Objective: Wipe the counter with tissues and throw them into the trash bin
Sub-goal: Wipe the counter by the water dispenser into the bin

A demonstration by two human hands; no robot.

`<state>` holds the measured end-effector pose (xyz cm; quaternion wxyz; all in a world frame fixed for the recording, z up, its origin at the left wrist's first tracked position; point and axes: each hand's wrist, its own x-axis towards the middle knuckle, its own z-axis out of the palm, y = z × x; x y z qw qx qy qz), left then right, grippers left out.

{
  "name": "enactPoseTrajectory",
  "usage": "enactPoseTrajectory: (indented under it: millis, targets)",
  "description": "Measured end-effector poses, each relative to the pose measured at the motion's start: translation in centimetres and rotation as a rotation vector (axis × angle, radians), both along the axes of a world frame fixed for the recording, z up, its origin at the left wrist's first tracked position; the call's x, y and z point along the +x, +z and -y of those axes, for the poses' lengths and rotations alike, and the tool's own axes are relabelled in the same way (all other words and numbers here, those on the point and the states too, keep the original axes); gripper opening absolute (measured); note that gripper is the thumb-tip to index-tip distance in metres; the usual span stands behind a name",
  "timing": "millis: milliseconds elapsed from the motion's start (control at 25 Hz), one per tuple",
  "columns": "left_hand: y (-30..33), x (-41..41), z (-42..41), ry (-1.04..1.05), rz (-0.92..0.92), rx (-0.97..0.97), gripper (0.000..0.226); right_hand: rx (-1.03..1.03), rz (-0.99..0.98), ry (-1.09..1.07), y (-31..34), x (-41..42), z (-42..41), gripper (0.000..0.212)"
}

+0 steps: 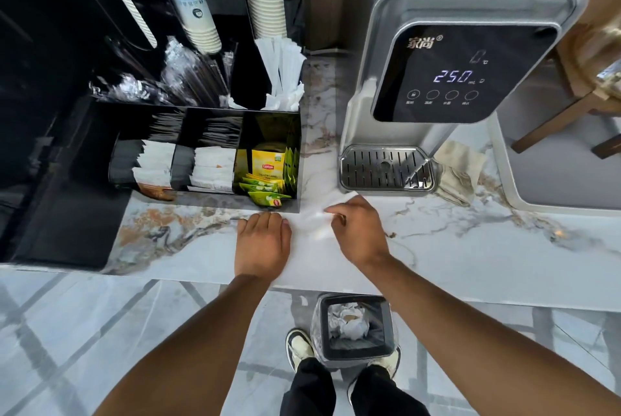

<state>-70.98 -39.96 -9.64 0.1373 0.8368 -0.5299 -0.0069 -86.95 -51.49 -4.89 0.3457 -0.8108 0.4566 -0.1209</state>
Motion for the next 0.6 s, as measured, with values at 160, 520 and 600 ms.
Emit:
enactPoseTrajectory:
  millis: [160, 520, 600]
  targets:
    - [-0.2, 0.1, -0.4, 0.053, -0.129, -0.082, 0.033, -0.011, -0.008, 0.079, -1.6, 3.4, -2.1, 0.036]
    - [0.3, -0.1, -0.3, 0.04, -0.111, -0.1, 0.033, 0.146, 0.073, 0.52, -1.2, -5.8, -4.9, 0.023]
    - [0.3, -0.2, -0.3, 0.028, -0.086, -0.084, 0.033, 0.229, 0.005, 0.492, -0.7, -9.4, -4.8, 0.025]
